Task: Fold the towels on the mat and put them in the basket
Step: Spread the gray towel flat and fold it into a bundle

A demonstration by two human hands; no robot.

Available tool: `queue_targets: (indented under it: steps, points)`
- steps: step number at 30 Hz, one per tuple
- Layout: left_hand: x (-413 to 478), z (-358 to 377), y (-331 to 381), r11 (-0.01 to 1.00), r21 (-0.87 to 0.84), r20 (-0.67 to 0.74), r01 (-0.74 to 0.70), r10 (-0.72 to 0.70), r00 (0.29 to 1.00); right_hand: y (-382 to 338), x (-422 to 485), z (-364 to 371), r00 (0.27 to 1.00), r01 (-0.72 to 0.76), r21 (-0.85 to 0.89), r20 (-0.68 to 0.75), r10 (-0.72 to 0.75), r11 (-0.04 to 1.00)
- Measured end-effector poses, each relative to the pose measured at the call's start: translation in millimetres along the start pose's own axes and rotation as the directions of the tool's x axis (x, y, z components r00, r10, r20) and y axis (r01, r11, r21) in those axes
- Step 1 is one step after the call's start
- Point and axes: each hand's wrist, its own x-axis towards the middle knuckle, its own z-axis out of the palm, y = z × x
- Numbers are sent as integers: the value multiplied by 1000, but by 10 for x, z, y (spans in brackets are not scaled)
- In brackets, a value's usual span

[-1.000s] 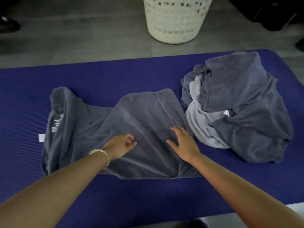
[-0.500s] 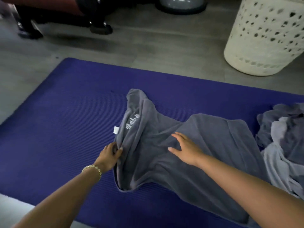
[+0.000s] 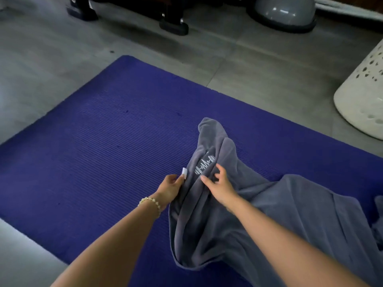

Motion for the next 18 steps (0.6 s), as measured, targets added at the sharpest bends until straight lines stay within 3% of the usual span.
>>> queue_targets:
  steps: [5,11,15,18]
  points:
    - [-19,58,98,1000,1,64,31,-31,997,-59,179,181,995,-91,159,-19,96,983]
    - [-94,-47,149,963,-267,75,43,-24,997,-147,94,268,994,-53,180,108,33,982]
    - [-138,-392,188,897,-443,-17,12,-21,1000,-350,15,267,991,-6,-63,132,14,998]
    - [-239,-738,51,876,-469,-214,-110,8,977,-433,103,232,982,169,-250,-38,-184,953]
